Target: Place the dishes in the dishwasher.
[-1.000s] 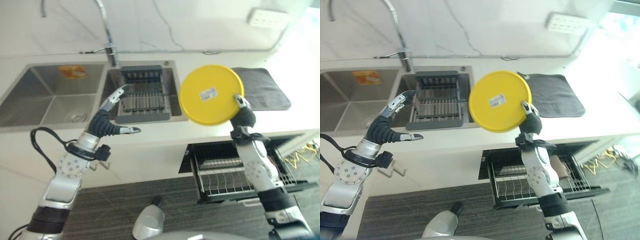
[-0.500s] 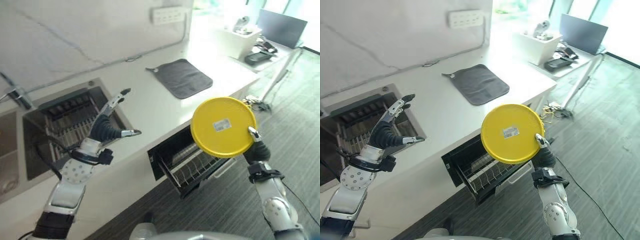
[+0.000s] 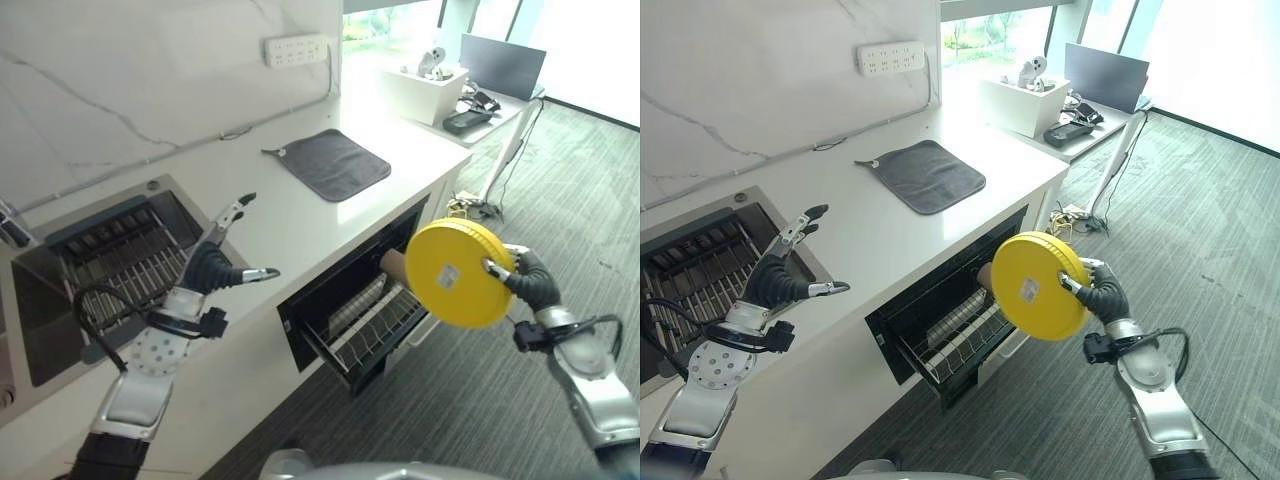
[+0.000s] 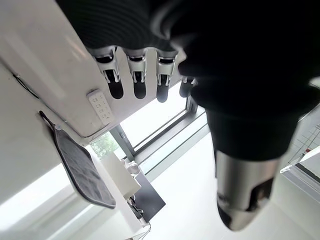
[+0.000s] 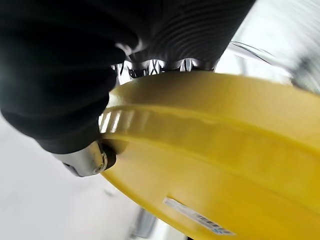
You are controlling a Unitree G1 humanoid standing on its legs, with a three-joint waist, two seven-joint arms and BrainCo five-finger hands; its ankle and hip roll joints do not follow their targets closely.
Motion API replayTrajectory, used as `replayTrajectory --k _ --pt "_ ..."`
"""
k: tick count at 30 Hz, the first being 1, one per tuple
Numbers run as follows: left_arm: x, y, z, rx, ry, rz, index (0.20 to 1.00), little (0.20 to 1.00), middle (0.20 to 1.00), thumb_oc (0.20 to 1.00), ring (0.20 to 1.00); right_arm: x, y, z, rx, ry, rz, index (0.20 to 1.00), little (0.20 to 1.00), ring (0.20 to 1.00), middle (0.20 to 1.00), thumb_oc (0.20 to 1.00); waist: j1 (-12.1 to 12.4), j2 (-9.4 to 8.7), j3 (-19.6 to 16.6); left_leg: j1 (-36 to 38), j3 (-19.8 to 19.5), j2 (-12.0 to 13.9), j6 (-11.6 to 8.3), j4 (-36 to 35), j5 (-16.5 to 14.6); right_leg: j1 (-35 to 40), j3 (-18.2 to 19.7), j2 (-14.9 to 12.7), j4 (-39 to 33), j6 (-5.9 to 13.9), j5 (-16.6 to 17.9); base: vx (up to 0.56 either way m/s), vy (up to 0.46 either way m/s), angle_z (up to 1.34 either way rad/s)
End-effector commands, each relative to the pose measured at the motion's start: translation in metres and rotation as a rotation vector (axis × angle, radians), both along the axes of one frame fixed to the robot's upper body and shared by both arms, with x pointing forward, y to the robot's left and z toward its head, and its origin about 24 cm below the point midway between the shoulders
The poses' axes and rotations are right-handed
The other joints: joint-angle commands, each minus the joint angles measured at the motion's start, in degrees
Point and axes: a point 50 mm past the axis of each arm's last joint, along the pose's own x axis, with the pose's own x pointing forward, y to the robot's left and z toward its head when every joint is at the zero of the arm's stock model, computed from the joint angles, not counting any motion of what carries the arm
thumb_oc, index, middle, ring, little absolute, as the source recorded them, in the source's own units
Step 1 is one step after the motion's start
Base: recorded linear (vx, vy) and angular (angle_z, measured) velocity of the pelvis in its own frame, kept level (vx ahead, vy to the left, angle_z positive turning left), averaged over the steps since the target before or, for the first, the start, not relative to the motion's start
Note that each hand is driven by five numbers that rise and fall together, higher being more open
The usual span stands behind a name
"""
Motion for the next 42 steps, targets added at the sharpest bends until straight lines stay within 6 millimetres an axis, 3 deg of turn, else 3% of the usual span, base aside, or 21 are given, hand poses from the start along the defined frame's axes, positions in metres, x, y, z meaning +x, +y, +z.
replayTrajectory --k 1,7,12,17,23,31,42 --pt "0.003 0.004 0.023 0.021 -0.099 -0.029 1.000 1.000 1.000 1.000 1.000 0.008 0.022 0.052 -0.151 -0.330 0.097 0.200 0.200 0.200 0.200 0.200 1.34 -0.68 0.00 -2.76 -6.31 0.66 0.95 6.10 -5.64 -1.36 -3.69 -7.12 2.60 4.81 3.36 0.00 0.000 0.00" --pt "0.002 0.006 0.020 0.010 -0.078 -0.044 1.000 1.000 1.000 1.000 1.000 0.011 0.028 0.043 -0.242 -0.326 0.136 0.200 0.200 0.200 0.200 0.200 2.23 -1.22 -0.93 -1.61 -7.10 -0.25 1.33 4.50 -5.79 -0.24 -3.77 -6.71 1.70 5.04 3.32 0.01 -0.005 0.05" --pt "0.002 0.001 0.019 0.066 -0.039 -0.121 1.000 1.000 1.000 1.000 1.000 0.013 0.059 0.042 -0.530 -0.364 0.332 0.200 0.200 0.200 0.200 0.200 3.70 -1.72 -0.69 -2.07 -7.40 -0.61 1.54 5.43 -6.28 -0.29 -4.29 -6.80 2.54 5.00 2.72 0.03 -0.006 0.08" --pt "0.006 0.000 0.022 0.101 -0.044 -0.156 1.000 1.000 1.000 1.000 1.000 0.018 0.076 0.042 -0.676 -0.446 0.417 0.200 0.200 0.200 0.200 0.200 5.35 -2.39 0.22 -3.82 -7.97 -0.76 1.70 7.46 -6.67 -0.42 -4.86 -7.27 3.27 5.34 2.49 0.03 -0.032 0.13" --pt "0.012 -0.007 0.039 0.178 -0.104 -0.223 1.000 1.000 1.000 1.000 1.000 0.032 0.095 0.046 -0.836 -0.590 0.444 0.200 0.200 0.200 0.200 0.200 8.17 -4.57 1.39 -7.22 -9.89 -1.06 1.76 9.08 -6.63 0.13 -5.82 -6.74 1.80 5.73 3.00 -0.01 -0.086 0.13" --pt "0.015 -0.008 0.045 0.213 -0.125 -0.254 1.000 1.000 1.000 1.000 1.000 0.040 0.097 0.027 -0.920 -0.594 0.490 0.200 0.200 0.200 0.200 0.200 10.34 -5.94 2.40 -9.55 -11.85 -1.48 1.69 10.52 -6.88 0.04 -6.76 -5.96 2.87 4.93 1.83 -0.01 -0.053 0.10" --pt "0.014 -0.014 0.045 0.197 -0.146 -0.280 1.000 1.000 1.000 1.000 1.000 0.043 0.088 -0.015 -0.951 -0.409 0.486 0.200 0.200 0.200 0.200 0.200 11.41 -4.51 3.71 -10.25 -13.35 -2.44 1.46 13.59 -8.22 -0.52 -8.09 -5.49 7.94 3.29 -1.54 0.03 0.015 0.09"
